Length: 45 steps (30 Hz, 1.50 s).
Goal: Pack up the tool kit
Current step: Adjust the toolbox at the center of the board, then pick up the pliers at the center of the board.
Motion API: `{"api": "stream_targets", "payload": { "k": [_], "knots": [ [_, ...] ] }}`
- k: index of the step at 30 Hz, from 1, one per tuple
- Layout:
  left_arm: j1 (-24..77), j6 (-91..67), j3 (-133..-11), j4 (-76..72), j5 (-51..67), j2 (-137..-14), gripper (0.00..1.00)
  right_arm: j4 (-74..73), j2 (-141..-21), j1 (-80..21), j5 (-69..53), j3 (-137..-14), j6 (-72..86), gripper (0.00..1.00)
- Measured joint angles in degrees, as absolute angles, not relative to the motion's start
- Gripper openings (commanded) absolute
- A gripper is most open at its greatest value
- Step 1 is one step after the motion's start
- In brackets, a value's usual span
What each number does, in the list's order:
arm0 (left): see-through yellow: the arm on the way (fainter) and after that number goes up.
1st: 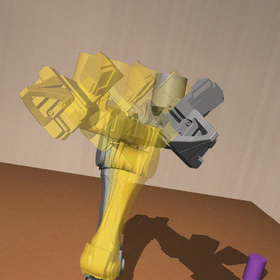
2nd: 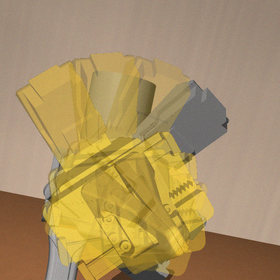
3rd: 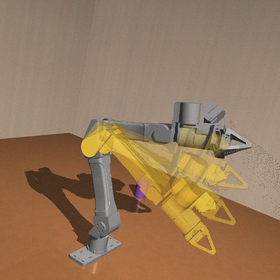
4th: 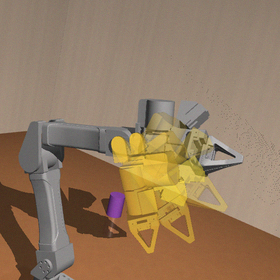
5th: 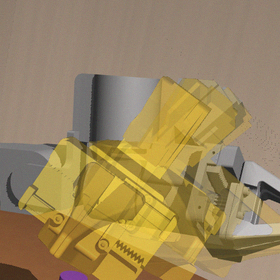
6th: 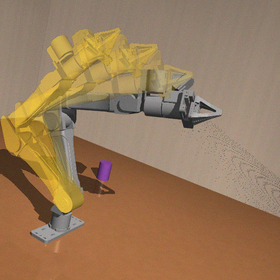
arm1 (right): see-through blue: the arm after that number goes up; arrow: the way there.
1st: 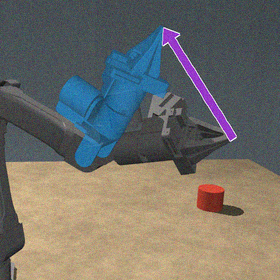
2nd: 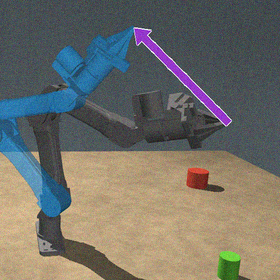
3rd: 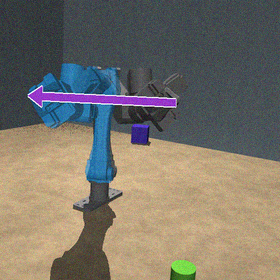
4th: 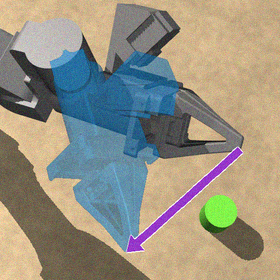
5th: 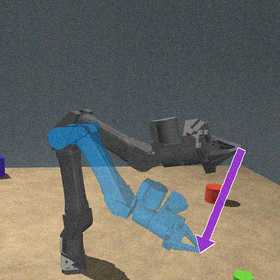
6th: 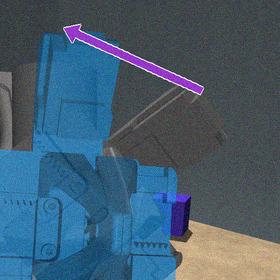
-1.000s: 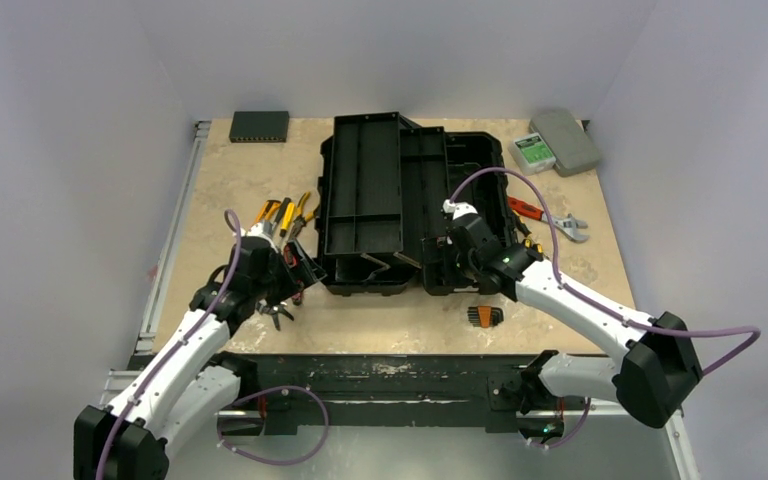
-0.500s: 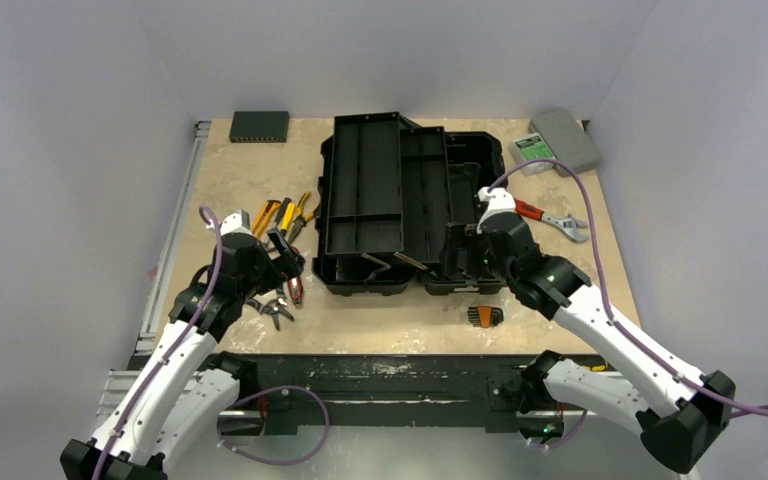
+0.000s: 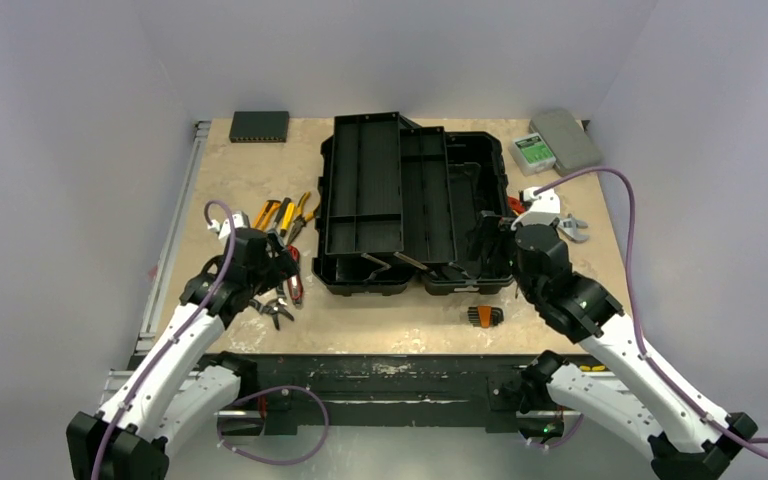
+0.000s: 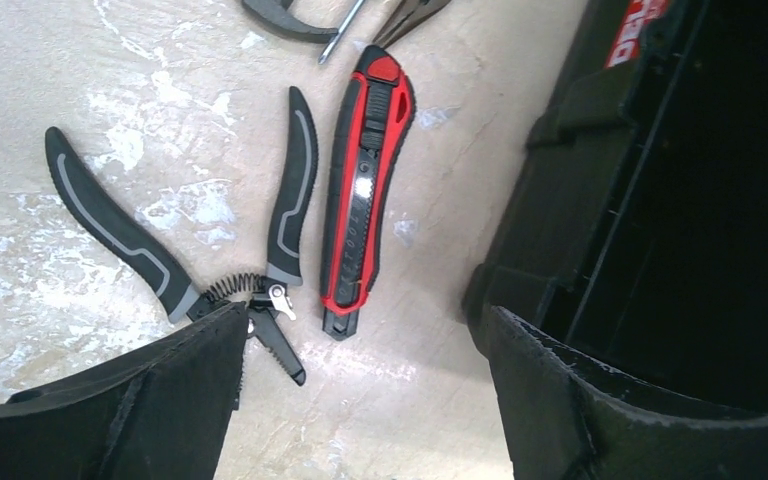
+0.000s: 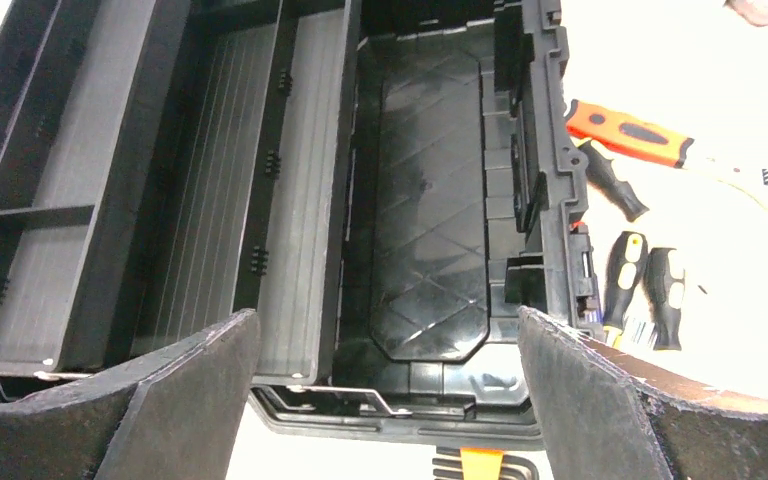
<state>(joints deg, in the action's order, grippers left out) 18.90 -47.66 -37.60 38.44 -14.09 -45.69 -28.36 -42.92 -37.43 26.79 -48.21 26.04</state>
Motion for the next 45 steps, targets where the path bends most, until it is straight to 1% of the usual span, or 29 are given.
{"api": "stream_targets", "payload": {
  "k": [2, 4, 10, 15, 19, 21, 30, 34, 40, 45],
  "knots": [
    [18.9, -48.5, -37.6, 38.3, -14.9, -47.7, 0.75, -27.7, -42.2, -37.4, 28.1, -48.0, 26.1, 0.99],
    [18.9, -49.0, -37.6, 38.4, -16.4, -49.6, 0.73, -27.1, -41.4, -37.4, 29.2, -47.5, 26.1, 0.99],
    [18.9, -49.1, -37.6, 38.0, -18.8, -55.0, 0.72, -26.0, -38.9, -37.4, 30.5, -46.2, 26.1, 0.99],
    [18.8, -48.9, -38.1, 35.6, -17.9, -63.2, 0.72, -25.6, -38.5, -37.4, 30.4, -45.9, 26.2, 0.99],
    [18.2, -49.1, -40.7, 35.7, -18.1, -71.4, 0.68, -25.7, -38.0, -37.4, 30.2, -45.2, 26.5, 0.99],
    [17.5, -50.3, -41.2, 35.8, -18.3, -73.7, 0.67, -25.7, -37.3, -37.4, 30.0, -44.8, 26.6, 0.99],
    [15.1, -54.7, -41.1, 37.7, -20.1, -73.5, 0.64, -25.7, -35.9, -37.4, 29.8, -44.7, 26.9, 0.99],
    [12.4, -57.4, -38.2, 37.8, -20.5, -68.8, 0.63, -25.7, -35.9, -37.4, 29.5, -44.7, 26.9, 0.99],
    [7.7, -61.1, -37.0, 43.0, -23.6, -63.7, 0.63, -25.7, -35.9, -37.4, 28.8, -44.7, 27.0, 0.99],
    [4.7, -64.2, -37.1, 47.4, -25.2, -64.2, 0.61, -25.7, -35.9, -37.4, 28.7, -44.7, 27.1, 0.99]
  ]
}}
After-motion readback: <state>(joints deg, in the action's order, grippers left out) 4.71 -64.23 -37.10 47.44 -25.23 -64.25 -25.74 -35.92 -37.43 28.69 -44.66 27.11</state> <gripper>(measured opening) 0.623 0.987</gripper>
